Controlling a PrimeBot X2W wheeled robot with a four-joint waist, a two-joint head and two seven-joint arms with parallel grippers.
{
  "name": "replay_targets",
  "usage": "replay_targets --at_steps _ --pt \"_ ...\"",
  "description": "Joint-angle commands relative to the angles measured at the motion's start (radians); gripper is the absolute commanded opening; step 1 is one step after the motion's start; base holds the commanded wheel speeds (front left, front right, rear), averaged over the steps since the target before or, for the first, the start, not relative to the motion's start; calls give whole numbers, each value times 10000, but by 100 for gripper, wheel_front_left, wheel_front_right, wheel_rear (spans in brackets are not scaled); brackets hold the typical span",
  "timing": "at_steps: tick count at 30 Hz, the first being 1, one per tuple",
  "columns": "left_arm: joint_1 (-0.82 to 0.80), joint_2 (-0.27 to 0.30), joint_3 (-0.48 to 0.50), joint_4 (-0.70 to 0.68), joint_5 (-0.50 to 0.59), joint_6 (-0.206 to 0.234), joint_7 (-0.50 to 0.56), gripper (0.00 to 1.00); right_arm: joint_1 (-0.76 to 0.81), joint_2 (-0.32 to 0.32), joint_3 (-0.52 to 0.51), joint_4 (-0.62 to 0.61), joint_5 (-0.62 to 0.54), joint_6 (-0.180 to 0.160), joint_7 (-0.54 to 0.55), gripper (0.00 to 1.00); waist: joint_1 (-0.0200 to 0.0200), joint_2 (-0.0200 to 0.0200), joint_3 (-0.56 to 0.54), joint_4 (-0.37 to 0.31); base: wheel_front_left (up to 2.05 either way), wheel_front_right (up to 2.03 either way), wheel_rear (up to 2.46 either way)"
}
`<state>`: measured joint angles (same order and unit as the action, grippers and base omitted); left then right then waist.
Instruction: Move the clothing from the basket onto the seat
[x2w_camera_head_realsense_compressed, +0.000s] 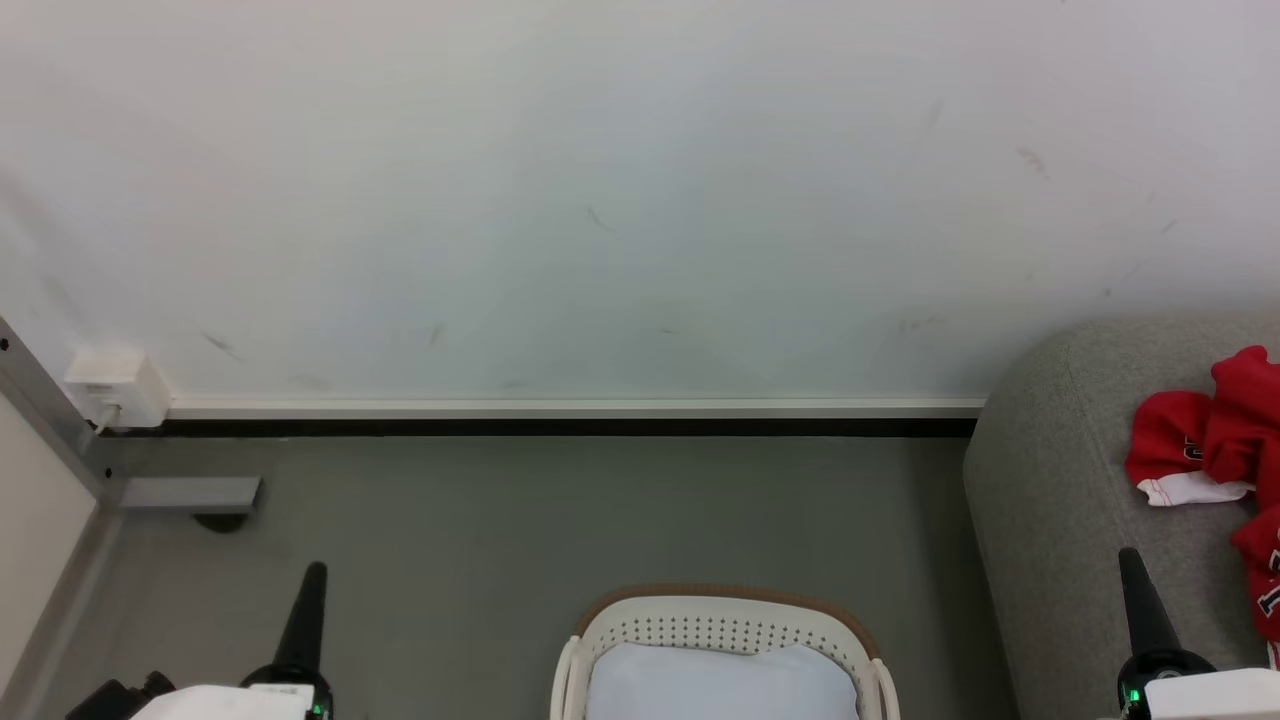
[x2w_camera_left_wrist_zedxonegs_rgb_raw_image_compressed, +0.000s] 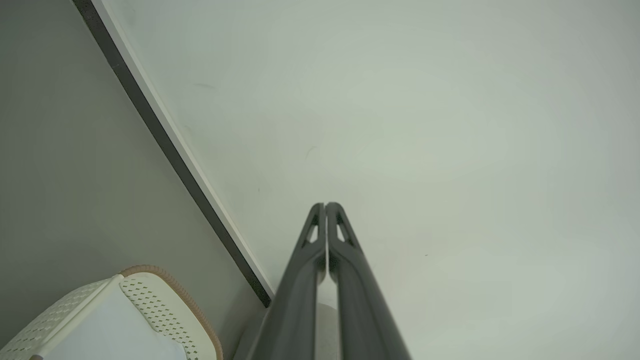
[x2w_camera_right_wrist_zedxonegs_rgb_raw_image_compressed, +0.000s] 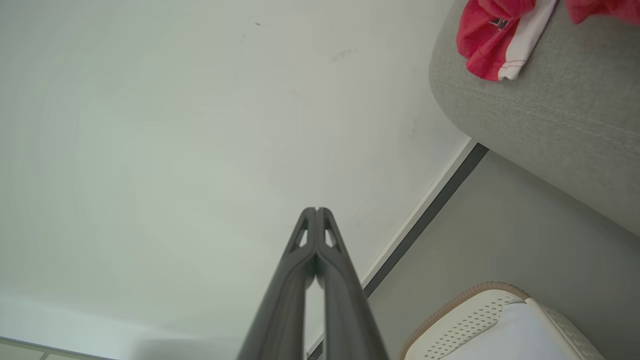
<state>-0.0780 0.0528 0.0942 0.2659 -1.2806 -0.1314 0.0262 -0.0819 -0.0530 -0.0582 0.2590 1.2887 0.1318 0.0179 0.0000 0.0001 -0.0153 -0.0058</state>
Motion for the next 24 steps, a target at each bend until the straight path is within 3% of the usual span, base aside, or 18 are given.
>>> replay_targets --at_steps 1,24 --pt "-190 43 74 -98 -294 9 57 0 -255 -51 -60 -97 253 -13 65 0 0 -1 5 2 0 0 0" --pt "-291 12 162 -158 -2058 12 549 0 -274 -45 -332 -137 2028 -17 572 0 0 -1 96 32 0 0 0"
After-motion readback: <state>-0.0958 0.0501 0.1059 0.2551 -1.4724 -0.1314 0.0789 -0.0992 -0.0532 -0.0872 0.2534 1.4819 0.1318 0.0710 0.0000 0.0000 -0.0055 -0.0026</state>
